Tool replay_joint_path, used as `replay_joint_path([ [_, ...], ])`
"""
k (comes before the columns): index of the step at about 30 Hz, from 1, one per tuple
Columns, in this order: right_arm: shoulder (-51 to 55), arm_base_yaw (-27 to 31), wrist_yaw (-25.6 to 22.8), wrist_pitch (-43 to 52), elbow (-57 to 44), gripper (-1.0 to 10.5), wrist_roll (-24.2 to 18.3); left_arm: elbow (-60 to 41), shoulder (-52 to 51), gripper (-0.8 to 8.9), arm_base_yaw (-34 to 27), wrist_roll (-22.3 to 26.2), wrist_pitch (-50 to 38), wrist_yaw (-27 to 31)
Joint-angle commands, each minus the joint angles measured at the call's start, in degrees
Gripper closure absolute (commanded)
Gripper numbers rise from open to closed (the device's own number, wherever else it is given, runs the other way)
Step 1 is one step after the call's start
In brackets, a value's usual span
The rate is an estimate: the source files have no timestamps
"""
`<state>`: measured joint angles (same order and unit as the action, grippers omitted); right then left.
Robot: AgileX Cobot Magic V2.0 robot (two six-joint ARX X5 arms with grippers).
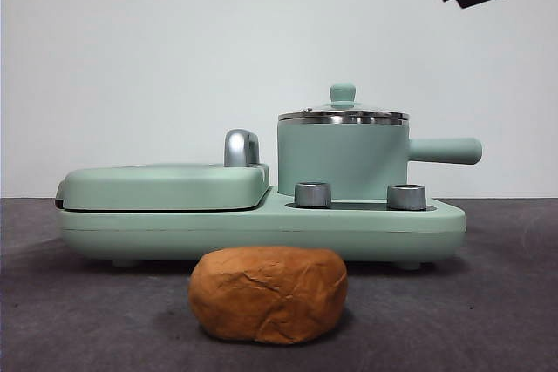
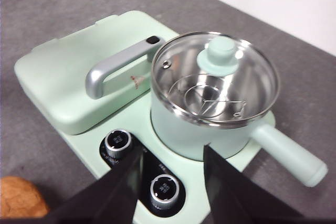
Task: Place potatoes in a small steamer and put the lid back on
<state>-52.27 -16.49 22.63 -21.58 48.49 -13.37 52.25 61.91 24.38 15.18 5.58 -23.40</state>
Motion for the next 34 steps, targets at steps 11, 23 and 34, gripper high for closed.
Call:
replay_joint_path([
  [11,0.7,-0.2,-0.6,0.3,0.8,7.3,2.3,12.6,21.0,5.64,7.6,-5.8,-11.2,2.9],
  [23,0.8,-0.3,-0.6,0.3,0.8,7.2,2.4,31.9,41.8,5.64,10.3,-5.9,-11.1,3.1],
  [34,0.8,-0.3,-0.6,0.3,0.8,7.2,2.5,37.7,50.5,5.64,10.9,-5.3,-11.7,7.0],
])
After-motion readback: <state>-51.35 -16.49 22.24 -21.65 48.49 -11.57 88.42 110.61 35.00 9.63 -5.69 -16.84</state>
